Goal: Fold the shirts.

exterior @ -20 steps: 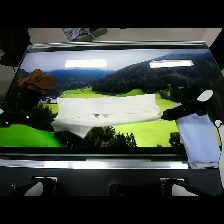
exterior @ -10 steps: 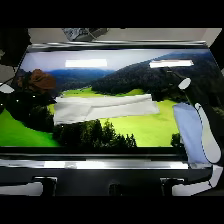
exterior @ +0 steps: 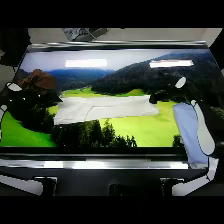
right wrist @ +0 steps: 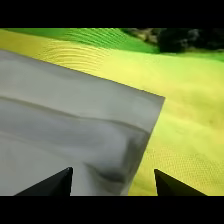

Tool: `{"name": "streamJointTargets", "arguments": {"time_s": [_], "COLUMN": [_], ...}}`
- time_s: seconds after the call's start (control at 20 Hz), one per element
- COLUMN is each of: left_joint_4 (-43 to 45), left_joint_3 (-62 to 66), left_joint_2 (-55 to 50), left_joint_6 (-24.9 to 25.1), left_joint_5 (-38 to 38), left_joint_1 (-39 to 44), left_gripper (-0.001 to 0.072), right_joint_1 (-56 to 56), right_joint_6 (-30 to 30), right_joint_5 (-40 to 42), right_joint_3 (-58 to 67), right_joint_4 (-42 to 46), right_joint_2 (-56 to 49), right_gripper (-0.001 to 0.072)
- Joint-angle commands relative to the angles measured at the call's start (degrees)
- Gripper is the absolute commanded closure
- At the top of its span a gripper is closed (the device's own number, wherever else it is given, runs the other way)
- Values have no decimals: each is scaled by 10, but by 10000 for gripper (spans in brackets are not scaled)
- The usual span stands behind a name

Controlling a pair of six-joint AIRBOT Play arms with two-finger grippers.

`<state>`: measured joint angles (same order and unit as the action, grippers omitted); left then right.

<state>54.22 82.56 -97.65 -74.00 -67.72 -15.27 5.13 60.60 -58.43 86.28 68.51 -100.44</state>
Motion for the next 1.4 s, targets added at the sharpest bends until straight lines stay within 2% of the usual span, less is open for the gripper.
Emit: {"name": "streamJointTargets", "arguments": {"time_s": [0.0, 0.15, 0.3, 0.4, 0.45, 0.5, 0.55, 0.6, 0.65, 0.7, 0.8, 0.85, 1.0, 1.1, 1.35], "left_joint_4": [-5, -22, -40, -44, -44, -44, -44, -43, -43, -43, -43, -43, -45, -70, -227], "left_joint_3": [54, 59, 59, 59, 59, 59, 59, 58, 54, 46, 21, 4, -19, -19, -19], "left_joint_2": [10, 58, 106, 132, 142, 149, 150, 148, 143, 137, 120, 108, 55, 13, -69], "left_joint_6": [-1, -1, 1, 1, 1, 1, 1, 1, 1, 1, 0, -1, -54, -62, -62], "left_joint_5": [-49, -47, -47, -47, -47, -47, -47, -46, -40, -27, 11, 37, 87, 121, 191], "left_joint_1": [-15, -10, 14, 39, 55, 71, 89, 108, 129, 152, 200, 229, 307, 353, 434], "left_gripper": [175, 177, 177, 177, 177, 178, 177, 178, 182, 246, 621, 669, 675, 677, 677], "right_joint_1": [52, 100, 88, 67, 56, 45, 35, 27, 24, 24, 24, 24, 13, -2, -51], "right_joint_6": [-35, -34, -27, 14, 36, 55, 66, 67, 68, 59, 35, 35, 35, 34, 33], "right_joint_5": [-61, -118, -155, -146, -133, -122, -108, -93, -92, -99, -109, -120, -168, -202, -264], "right_joint_3": [19, 19, 19, 19, 19, 19, 19, 19, 19, 19, 19, 19, 19, 19, 19], "right_joint_4": [-52, -125, -168, -175, -175, -174, -175, -180, -191, -203, -197, -187, -152, -119, -61], "right_joint_2": [21, -14, -68, -93, -101, -105, -105, -104, -98, -85, -40, -12, 81, 143, 260], "right_gripper": [18, 1, 1, 5, 32, 89, 232, 469, 664, 668, 669, 669, 669, 669, 669]}}
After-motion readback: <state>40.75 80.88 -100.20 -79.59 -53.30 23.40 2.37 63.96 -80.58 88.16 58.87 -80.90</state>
